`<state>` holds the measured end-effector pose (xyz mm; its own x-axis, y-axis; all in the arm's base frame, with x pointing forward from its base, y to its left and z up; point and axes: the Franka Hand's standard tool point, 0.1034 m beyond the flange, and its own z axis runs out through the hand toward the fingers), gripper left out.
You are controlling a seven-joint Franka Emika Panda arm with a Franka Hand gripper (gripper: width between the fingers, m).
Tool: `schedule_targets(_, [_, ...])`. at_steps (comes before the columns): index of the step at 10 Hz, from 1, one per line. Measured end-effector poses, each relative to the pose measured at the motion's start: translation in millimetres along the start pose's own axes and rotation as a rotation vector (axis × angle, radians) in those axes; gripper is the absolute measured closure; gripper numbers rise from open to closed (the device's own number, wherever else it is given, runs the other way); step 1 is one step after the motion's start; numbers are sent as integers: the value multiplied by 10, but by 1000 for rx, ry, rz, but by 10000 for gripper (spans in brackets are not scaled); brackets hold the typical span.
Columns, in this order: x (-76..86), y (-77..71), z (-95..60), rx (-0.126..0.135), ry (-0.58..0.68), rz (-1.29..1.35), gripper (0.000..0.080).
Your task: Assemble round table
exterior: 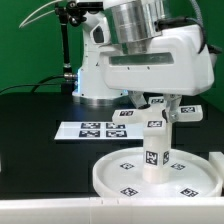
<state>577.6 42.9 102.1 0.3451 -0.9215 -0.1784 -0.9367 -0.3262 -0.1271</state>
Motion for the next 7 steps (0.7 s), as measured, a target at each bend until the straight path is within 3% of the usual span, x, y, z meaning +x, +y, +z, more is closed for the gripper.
schedule_targets(3, [0, 0, -1, 0, 3, 175, 350])
schedule_targets(7, [1, 6, -4, 47, -7, 536, 350])
